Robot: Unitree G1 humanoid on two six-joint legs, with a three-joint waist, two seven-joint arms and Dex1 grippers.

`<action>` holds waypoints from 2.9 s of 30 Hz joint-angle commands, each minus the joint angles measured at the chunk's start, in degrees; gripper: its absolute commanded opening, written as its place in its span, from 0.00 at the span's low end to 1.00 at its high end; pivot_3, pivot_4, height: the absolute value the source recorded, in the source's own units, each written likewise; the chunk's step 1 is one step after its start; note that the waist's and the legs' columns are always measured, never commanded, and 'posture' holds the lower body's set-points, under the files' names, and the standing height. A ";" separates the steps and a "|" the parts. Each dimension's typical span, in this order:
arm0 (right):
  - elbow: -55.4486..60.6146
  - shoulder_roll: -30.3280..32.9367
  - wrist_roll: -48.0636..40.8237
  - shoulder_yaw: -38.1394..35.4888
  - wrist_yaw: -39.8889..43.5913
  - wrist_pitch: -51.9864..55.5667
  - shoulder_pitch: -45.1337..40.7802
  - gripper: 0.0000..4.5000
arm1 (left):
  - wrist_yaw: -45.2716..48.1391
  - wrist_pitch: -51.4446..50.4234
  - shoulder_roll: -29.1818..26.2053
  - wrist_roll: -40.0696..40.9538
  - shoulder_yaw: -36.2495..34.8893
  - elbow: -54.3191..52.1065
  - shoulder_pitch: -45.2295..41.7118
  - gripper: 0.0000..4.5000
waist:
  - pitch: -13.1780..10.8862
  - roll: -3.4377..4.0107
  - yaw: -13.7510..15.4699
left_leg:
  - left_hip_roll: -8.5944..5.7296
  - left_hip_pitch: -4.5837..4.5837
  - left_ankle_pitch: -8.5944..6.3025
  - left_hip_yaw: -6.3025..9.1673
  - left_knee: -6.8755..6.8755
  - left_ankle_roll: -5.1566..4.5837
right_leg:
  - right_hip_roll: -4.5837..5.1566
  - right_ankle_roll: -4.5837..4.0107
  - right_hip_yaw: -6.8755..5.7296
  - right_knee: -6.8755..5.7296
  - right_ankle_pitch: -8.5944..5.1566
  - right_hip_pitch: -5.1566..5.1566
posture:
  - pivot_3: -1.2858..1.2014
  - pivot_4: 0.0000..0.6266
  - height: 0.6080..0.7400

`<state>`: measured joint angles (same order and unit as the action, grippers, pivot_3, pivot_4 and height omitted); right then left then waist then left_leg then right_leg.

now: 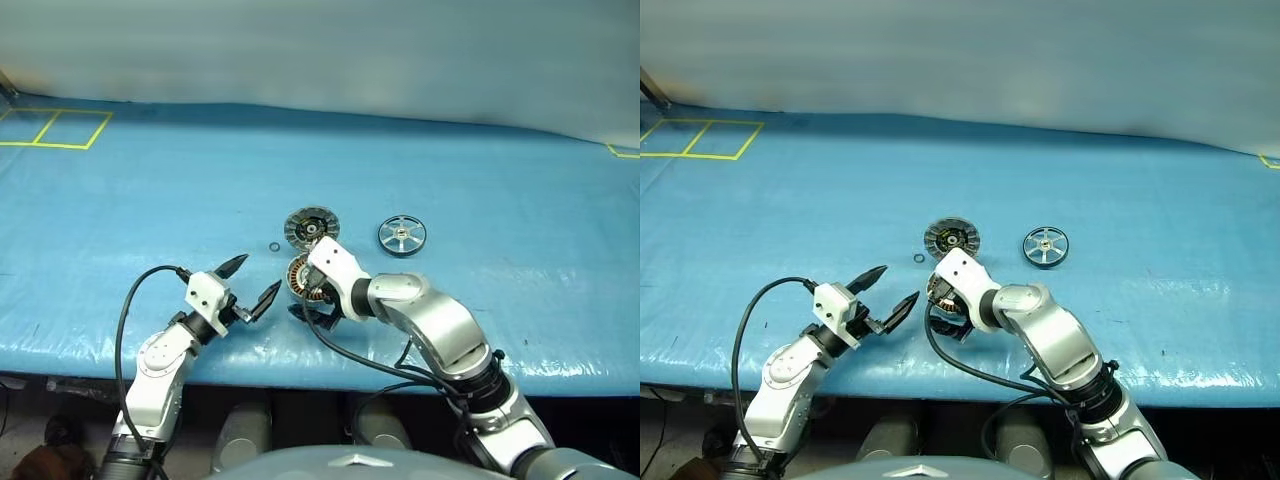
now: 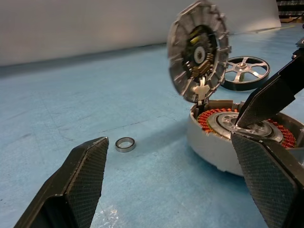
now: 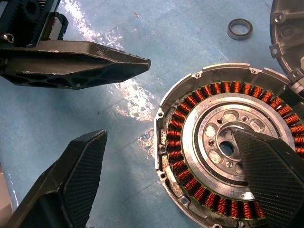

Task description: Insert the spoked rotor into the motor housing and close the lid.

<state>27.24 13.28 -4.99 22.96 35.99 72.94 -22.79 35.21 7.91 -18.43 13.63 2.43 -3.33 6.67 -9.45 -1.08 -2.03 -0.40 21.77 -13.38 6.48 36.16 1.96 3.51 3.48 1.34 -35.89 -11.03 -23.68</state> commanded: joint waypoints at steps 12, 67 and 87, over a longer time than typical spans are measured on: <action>8.44 3.11 -13.37 -15.43 2.92 -8.27 1.15 0.96 | 4.05 -2.89 -3.62 -0.18 -0.06 2.33 -7.43 1.00 | -0.07 0.09 0.09 | -0.02 0.08 -0.01 0.06 -0.06 -0.01 | 0.01 0.01 -0.07 0.07 -0.01 -0.03 | 0.52 0.24 1.00; -8.86 9.86 -15.10 -16.31 6.78 -49.66 19.44 0.97 | 9.12 -13.44 -3.51 -11.65 5.59 34.85 -28.19 0.14 | 0.04 0.24 -0.10 | -0.02 -0.15 0.01 0.04 0.00 0.00 | 0.00 0.34 -0.04 0.01 0.16 0.22 | 0.52 0.24 1.00; -12.52 10.57 -15.85 -16.52 10.00 -54.85 20.25 0.97 | 22.75 -12.81 -11.29 1.64 -1.18 16.38 -20.63 0.14 | 0.00 0.23 -0.10 | 0.00 -0.11 0.01 0.01 -0.02 0.00 | -0.01 0.05 -0.03 -0.03 -0.01 0.13 | 0.52 0.24 1.00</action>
<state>13.92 23.36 -19.57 7.35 44.57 19.28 -2.68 55.37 -4.91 -28.53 13.20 2.19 17.40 -13.72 -9.46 -0.85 -2.13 -0.40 21.70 -13.37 6.49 36.14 1.96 3.50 3.52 1.31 -35.92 -11.04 -23.58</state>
